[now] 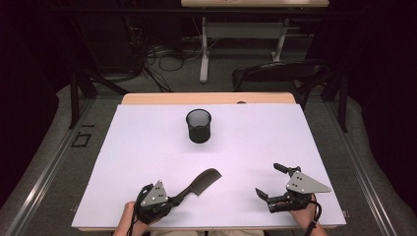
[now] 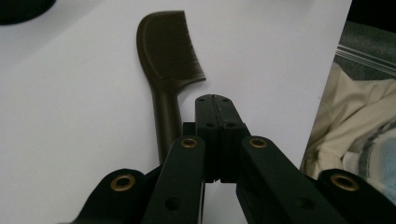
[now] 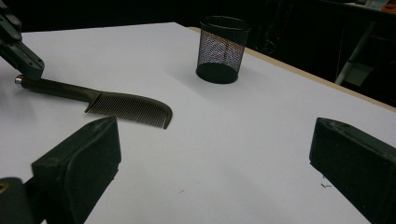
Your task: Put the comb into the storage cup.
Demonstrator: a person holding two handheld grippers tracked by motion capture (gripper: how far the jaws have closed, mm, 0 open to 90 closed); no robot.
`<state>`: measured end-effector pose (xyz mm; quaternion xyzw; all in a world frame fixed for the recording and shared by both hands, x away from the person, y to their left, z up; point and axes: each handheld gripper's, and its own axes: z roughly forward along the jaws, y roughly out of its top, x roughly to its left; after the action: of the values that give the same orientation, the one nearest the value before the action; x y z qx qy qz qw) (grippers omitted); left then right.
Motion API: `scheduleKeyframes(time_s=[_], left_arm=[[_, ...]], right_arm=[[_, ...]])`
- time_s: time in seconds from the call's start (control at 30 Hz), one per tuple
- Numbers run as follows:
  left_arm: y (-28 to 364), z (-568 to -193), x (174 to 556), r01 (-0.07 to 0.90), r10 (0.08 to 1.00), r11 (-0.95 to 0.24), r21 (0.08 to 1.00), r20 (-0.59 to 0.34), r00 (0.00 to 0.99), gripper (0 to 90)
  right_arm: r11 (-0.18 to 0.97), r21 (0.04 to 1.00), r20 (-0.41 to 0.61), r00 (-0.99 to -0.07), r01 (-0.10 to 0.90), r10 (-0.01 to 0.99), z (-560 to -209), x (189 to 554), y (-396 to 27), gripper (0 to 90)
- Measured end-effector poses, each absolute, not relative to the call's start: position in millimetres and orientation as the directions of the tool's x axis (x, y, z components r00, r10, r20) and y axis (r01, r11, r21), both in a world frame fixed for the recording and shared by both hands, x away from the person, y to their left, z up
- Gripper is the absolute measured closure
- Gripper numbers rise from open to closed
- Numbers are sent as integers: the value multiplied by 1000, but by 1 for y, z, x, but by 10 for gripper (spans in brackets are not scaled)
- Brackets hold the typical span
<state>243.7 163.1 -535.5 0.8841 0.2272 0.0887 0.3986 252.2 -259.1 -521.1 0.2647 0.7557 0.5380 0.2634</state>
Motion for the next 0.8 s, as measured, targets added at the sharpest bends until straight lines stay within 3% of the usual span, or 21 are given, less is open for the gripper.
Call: scheduleKeyframes(time_s=[0.8], left_arm=[[160, -545, 246, 370, 473, -658, 656, -21, 881, 900]], right_arm=[[280, 951, -103, -721, 130, 686, -521, 251, -260, 18]])
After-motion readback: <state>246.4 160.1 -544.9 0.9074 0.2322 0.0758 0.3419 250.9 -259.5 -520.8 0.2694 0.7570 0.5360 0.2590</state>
